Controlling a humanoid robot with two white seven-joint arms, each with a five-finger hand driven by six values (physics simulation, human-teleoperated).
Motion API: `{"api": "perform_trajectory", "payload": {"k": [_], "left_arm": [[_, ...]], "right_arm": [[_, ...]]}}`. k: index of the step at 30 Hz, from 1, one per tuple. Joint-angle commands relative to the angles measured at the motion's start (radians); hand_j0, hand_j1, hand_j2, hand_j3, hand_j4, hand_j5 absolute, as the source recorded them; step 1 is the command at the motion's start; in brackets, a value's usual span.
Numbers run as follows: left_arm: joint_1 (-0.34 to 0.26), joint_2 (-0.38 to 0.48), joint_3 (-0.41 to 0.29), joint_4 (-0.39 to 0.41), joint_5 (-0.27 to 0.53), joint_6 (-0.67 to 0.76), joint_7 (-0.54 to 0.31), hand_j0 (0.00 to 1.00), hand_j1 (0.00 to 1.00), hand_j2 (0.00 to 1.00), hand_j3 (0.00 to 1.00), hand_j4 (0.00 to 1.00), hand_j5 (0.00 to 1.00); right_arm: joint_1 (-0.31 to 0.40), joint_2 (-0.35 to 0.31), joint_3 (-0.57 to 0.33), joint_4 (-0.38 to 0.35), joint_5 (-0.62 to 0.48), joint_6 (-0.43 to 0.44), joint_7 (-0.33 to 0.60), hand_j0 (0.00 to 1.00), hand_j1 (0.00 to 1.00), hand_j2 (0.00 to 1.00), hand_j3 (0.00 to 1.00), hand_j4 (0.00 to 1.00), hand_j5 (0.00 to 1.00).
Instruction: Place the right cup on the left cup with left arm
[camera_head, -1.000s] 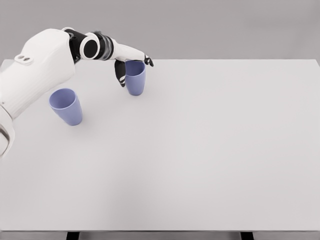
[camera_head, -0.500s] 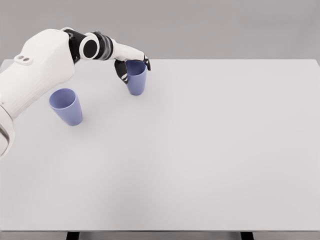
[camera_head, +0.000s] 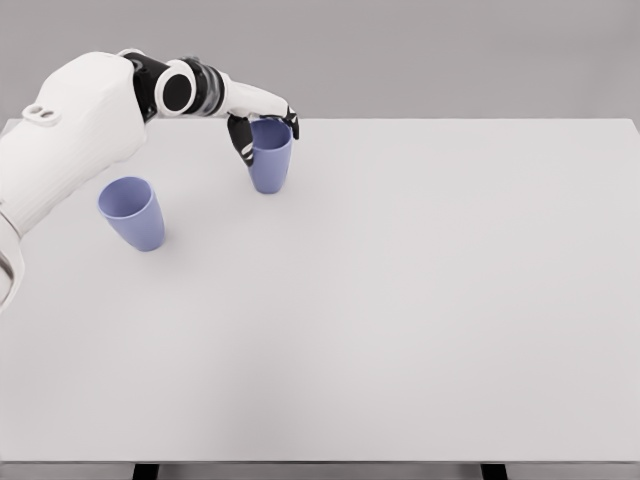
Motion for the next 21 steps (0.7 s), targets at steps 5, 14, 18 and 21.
{"api": "perform_trajectory", "payload": {"k": [5, 14, 18, 21], "left_arm": [[-0.002, 0.003, 0.005, -0.005, 0.002, -0.003, 0.0, 0.77, 0.77, 0.77, 0.77, 0.77, 0.77], [-0.002, 0.03, 0.007, -0.048, 0.008, -0.005, 0.0, 0.74, 0.74, 0.74, 0.74, 0.74, 0.74], [-0.005, 0.043, 0.007, -0.062, 0.01, -0.005, 0.0, 0.74, 0.74, 0.74, 0.74, 0.74, 0.74], [-0.006, 0.066, 0.007, -0.097, 0.012, -0.003, 0.0, 0.74, 0.74, 0.74, 0.74, 0.74, 0.74]], "right_arm": [[0.0, 0.0, 0.001, 0.0, 0.0, 0.0, 0.0, 1.0, 1.0, 1.0, 1.0, 1.0, 1.0], [0.0, 0.0, -0.001, 0.0, 0.0, 0.0, 0.0, 1.0, 1.0, 1.0, 1.0, 1.0, 1.0], [0.0, 0.0, 0.001, 0.0, 0.0, 0.0, 0.0, 1.0, 1.0, 1.0, 1.0, 1.0, 1.0], [0.0, 0.0, -0.001, 0.0, 0.0, 0.0, 0.0, 1.0, 1.0, 1.0, 1.0, 1.0, 1.0]]}}
